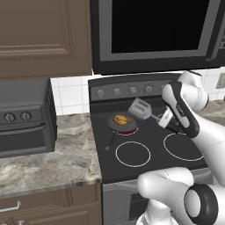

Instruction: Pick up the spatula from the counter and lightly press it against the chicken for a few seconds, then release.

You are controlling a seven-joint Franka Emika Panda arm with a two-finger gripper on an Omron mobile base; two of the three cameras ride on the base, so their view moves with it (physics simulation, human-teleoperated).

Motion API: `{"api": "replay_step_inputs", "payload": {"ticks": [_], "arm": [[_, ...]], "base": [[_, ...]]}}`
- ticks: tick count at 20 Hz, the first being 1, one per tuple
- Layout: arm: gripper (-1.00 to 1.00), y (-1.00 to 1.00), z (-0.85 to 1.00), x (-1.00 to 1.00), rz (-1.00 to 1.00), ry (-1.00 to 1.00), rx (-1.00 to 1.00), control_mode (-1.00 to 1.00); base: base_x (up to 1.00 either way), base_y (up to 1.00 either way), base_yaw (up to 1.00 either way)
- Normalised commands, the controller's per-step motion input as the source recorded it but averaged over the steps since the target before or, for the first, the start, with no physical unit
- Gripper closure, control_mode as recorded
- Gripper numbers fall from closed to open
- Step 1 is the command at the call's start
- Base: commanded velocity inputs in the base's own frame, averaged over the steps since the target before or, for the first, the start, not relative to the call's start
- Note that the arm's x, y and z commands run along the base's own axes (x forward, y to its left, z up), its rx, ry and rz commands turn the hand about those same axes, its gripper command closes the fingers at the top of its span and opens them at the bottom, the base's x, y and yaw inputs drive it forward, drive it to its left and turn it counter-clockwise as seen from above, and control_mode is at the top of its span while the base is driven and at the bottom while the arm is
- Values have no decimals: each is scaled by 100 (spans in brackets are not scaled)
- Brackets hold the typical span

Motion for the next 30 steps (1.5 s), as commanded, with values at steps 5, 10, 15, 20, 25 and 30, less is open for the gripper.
{"api": "replay_step_inputs", "payload": {"ticks": [5,10,15,20,25,30], "arm": [[100,-1,-4,2,0,-8,0,-100],[100,0,-14,16,0,-1,0,-100],[100,-4,-6,18,0,0,0,-100],[100,-14,0,21,0,3,0,-100],[100,-14,-3,22,1,10,0,-100],[100,-6,-15,18,2,6,0,-100]], "base": [[0,0,0],[0,0,0],[0,0,0],[0,0,0],[0,0,0],[0,0,0]]}}
